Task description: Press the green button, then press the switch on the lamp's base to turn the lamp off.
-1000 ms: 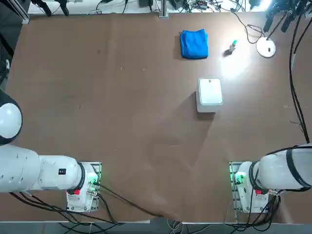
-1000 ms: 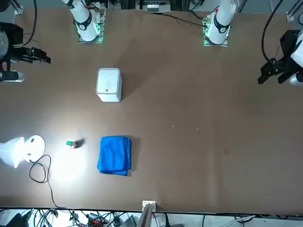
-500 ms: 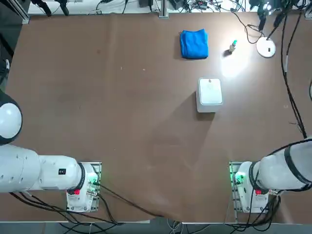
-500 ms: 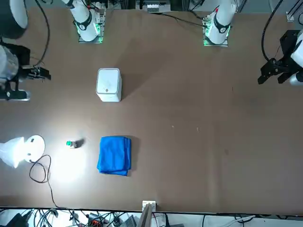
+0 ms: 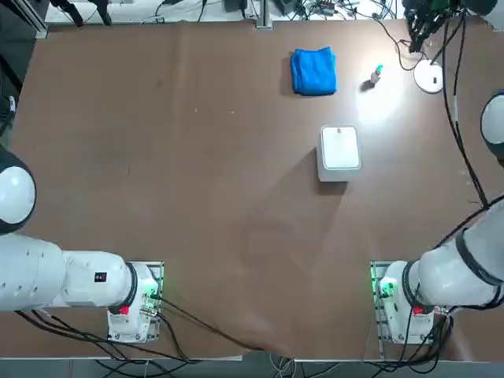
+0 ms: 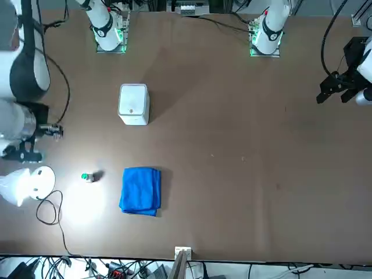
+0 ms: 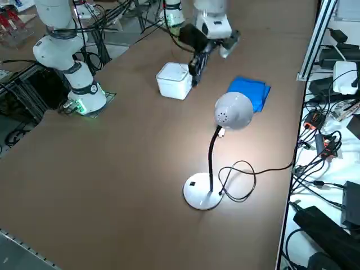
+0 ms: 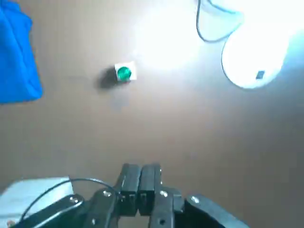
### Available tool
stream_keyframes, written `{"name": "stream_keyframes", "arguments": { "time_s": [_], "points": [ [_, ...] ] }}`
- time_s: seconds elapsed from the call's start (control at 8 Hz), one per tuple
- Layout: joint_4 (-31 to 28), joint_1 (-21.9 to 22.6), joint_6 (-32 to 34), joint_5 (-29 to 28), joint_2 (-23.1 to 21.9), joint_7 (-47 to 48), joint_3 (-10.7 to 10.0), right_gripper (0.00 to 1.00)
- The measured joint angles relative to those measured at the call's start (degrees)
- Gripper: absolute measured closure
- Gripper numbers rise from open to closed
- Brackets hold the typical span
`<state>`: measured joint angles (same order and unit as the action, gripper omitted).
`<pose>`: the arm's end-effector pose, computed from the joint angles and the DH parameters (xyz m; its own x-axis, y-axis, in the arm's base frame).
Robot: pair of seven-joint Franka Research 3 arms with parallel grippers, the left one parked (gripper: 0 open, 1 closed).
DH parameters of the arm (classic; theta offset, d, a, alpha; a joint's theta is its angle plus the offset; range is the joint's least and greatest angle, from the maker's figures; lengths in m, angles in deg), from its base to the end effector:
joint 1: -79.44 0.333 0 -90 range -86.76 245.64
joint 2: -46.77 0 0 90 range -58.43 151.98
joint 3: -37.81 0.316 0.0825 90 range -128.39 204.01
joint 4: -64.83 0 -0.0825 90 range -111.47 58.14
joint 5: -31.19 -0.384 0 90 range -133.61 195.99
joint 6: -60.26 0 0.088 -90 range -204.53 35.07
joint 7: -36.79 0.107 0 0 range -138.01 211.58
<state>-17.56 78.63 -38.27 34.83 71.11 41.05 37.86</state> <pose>0.6687 -0.0148 0.4371 0.9874 -0.0779 -0.1380 -0.0686 -0.9951 0.0709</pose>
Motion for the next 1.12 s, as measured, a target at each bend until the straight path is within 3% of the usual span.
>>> {"name": "stream_keyframes", "arguments": {
  "time_s": [0.62,1.12],
  "points": [
    [0.1,0.0,-17.8,-1.3,9.3,3.2,0.4,0.99],
    [0.1,0.6,-20.3,-1.9,11.8,4.3,0.7,0.99]
  ]
}}
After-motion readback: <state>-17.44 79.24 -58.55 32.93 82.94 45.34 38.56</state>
